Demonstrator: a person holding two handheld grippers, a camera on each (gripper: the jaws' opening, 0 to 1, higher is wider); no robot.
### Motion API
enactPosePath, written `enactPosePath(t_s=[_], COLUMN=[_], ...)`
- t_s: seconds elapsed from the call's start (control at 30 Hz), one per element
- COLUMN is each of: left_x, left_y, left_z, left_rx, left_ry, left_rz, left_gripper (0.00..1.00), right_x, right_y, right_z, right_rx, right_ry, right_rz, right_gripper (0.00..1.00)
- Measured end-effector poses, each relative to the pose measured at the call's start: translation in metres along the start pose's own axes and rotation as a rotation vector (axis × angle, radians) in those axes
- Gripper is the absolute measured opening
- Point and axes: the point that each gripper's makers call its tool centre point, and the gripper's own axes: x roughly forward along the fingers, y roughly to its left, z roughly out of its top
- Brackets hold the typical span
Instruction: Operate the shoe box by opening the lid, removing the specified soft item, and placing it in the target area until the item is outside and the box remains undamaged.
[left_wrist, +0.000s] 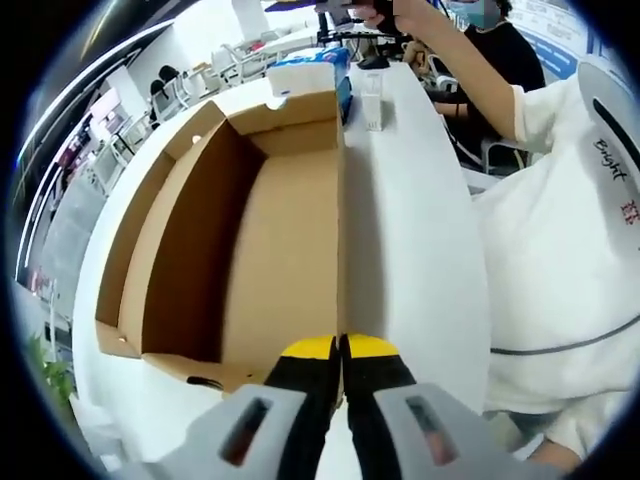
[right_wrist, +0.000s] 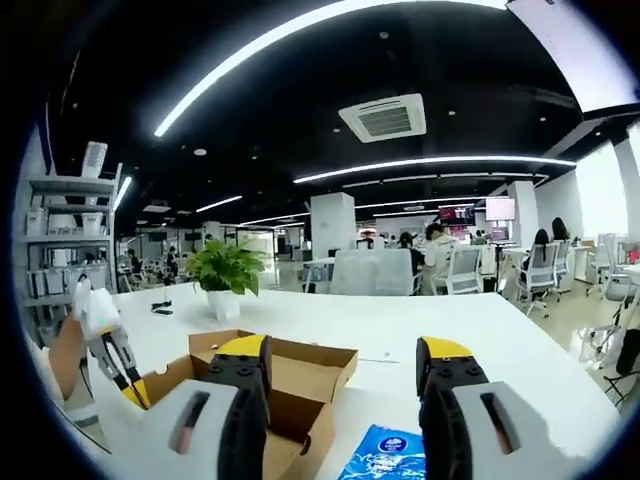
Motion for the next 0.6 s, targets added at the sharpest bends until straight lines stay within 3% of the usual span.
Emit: enactPosePath(t_s=[0.07, 0.2, 0.33, 0.4, 0.5, 0.6], left_x=[0.0, -0.001, -0.001, -0.002, -0.002, -0.002], left_y=[0.0, 0.0, 0.0, -0.001, -0.001, -0.002], left_z=[0.0, -0.001, -0.001, -0.002, -0.002, -0.003], left_rx=[-0.004, -0.011, 0.007, 0.022, 0.037, 0.048], left_ry=[-0.007, -0.008, -0.008, -0.011, -0.017, -0.012], left_rz=[-0.006, -0.006, -0.012, -0.016, -0.019, -0.02], left_gripper=[0.02, 0.02, 0.01, 0.01, 0.01, 0.01], right_x=[0.004, 0.013, 0.024, 0.029, 0.036, 0.045], right_y=[-0.002, -0.006, -0.003, -0.007, -0.01, -0.012], right_z=[0.006, 0.013, 0.031, 0.041, 0.046, 0.045], right_rx=[0.008, -0.08, -0.084, -0.139, -0.189, -0.171], right_ry=[-0.004, 0.053, 0.056, 0.066, 0.122, 0.21], right_rz=[0.005, 0.0, 0.014, -0.013, -0.018, 0.004], right_gripper=[0.47, 0.42, 0.47, 0.49, 0.42, 0.37])
